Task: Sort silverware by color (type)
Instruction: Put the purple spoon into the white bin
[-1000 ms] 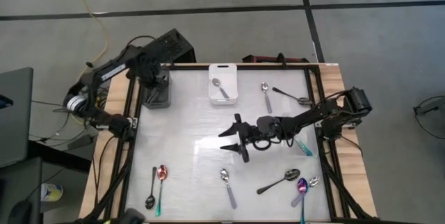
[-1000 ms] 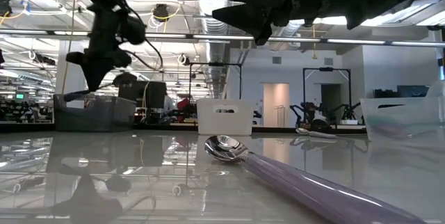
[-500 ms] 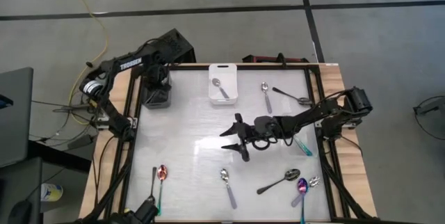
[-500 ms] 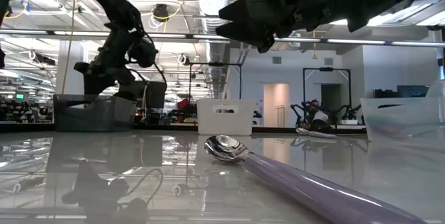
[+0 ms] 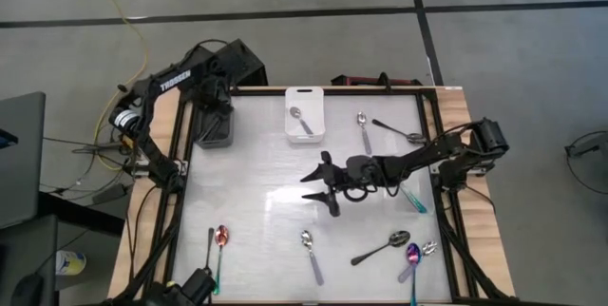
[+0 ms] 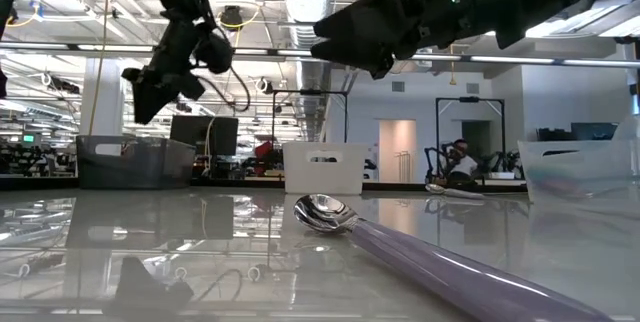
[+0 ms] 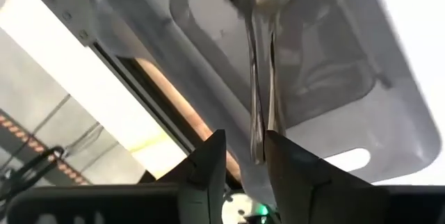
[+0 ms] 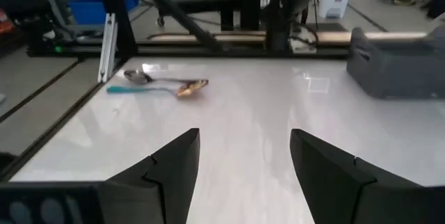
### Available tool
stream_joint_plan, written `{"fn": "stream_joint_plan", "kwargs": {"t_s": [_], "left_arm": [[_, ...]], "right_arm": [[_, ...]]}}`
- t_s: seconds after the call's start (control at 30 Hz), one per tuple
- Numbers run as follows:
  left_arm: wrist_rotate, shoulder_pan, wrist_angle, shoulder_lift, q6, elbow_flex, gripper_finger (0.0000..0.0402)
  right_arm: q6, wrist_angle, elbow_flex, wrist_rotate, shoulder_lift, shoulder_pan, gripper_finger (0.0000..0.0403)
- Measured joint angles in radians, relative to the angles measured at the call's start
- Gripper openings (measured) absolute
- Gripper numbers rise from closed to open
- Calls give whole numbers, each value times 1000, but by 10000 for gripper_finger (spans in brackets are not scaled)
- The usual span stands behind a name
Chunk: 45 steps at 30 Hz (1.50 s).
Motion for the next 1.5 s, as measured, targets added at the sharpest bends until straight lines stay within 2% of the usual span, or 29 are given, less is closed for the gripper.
{"fn": "stream_joint_plan", "kwargs": {"t_s": [0.07,0.17,0.37,0.43,0.57,0.67,0.73,0.83,1.03,1.27,1.5], "left_arm": [[15,-15,-5,-2,2,28,88],[72,-53,5,-27,22,55,88],[176,-215,143,-133,15,52,87],[191,-303,238,-167,18,52,87],[193,-509,493,-205,73,29,87],[192,-660,702,-214,135,-35,87],[192,-753,808,-214,161,-92,87],[185,-869,944,-216,182,-164,87],[150,-1015,1032,-220,193,-273,87],[96,-1042,1046,-226,155,-355,87],[97,-1041,1046,-283,151,-361,87]], "right_arm": [[0,-53,0,0,-17,0,249],[5,-235,19,5,-91,0,249],[146,-786,97,45,-286,3,249],[200,-921,115,126,-337,10,249],[263,-1196,114,388,-419,-32,249],[296,-1336,114,434,-445,-155,249],[295,-1377,114,390,-445,-255,249],[284,-1330,114,291,-400,-375,249],[367,-1280,114,293,-220,-533,249],[350,-1238,114,292,-47,-645,249],[325,-1147,117,279,18,-674,249]]}}
